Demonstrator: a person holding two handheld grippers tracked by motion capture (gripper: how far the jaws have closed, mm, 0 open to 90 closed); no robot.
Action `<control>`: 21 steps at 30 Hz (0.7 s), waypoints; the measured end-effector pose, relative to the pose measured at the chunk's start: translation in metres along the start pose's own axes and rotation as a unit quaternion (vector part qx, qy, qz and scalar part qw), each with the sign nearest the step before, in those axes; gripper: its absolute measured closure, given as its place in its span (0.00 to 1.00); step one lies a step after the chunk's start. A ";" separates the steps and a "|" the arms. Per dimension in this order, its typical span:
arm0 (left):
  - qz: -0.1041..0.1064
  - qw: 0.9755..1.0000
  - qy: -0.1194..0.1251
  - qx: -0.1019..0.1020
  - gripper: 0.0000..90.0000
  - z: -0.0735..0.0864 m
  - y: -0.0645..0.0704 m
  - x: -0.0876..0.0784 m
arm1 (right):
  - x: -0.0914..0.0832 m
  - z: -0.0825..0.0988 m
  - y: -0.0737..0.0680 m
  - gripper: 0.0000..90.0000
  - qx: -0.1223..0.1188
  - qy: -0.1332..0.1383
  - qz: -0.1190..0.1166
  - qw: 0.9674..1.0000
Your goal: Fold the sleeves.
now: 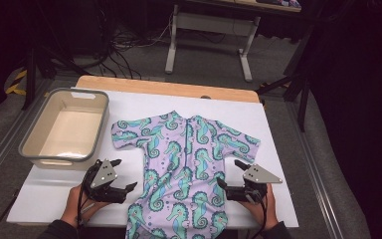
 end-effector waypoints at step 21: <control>-0.078 0.996 0.005 -0.041 0.21 -0.049 -0.053 0.037 | 0.002 0.002 -0.011 0.14 -0.015 -0.003 -0.008 1.000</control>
Point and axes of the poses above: each handheld gripper's, and its own axes: x roughly forward along the jaws, z roughly out of its underside, y roughly to its right, the point moved 7 cm from there along x, roughly forward along the jaws, and after that the axes turned 12 degrees about z, right-handed, at the moved point
